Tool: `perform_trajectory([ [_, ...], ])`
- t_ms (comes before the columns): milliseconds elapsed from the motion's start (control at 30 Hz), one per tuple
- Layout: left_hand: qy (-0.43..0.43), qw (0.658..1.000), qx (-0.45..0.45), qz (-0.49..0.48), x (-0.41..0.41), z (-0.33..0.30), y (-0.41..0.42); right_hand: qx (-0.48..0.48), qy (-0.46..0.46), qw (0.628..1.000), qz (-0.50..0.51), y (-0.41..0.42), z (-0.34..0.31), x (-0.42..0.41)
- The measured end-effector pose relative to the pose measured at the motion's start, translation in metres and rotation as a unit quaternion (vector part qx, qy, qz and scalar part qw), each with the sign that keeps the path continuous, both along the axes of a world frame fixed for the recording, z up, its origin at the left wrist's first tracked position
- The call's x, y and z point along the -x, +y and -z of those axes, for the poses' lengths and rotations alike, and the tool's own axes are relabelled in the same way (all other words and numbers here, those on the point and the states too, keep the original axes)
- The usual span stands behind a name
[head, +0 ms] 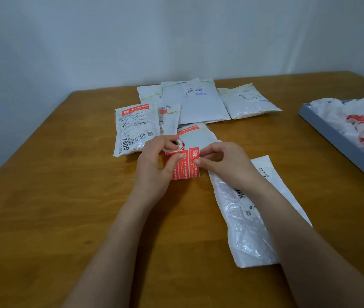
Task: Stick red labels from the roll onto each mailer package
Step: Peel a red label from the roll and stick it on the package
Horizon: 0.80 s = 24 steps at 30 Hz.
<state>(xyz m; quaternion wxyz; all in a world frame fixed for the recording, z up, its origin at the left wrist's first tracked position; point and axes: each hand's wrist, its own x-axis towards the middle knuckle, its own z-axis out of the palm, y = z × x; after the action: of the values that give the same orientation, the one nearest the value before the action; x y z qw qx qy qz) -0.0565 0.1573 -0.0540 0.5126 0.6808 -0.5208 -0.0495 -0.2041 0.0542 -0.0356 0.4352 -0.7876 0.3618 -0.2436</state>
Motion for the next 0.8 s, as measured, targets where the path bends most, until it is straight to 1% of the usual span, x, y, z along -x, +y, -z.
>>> perform_trajectory([
  [100,-0.028,0.999,0.005,-0.024,-0.001,0.002,-0.003,0.025,0.014,1.0,-0.005,0.001,0.002,-0.001],
  [167,-0.028,0.999,-0.017,-0.036,-0.003,0.005,-0.004,0.039,0.019,0.999,-0.005,0.001,0.003,-0.003],
  [200,-0.015,0.999,-0.034,-0.032,-0.003,0.006,-0.004,0.043,0.019,0.999,-0.003,0.001,0.004,-0.003],
  [267,0.042,0.997,-0.067,-0.004,0.0,0.005,-0.003,0.048,0.021,0.999,0.002,0.001,0.006,-0.005],
  [333,0.087,0.993,-0.074,0.019,0.002,0.004,-0.002,0.054,0.028,0.998,0.005,0.002,0.007,-0.006],
  [467,0.094,0.994,-0.056,0.024,0.001,0.002,-0.001,0.077,0.043,0.996,0.015,0.002,0.007,-0.006],
  [800,0.114,0.988,-0.088,0.051,0.004,-0.008,0.004,0.07,0.068,0.995,0.035,-0.001,0.008,-0.008],
])
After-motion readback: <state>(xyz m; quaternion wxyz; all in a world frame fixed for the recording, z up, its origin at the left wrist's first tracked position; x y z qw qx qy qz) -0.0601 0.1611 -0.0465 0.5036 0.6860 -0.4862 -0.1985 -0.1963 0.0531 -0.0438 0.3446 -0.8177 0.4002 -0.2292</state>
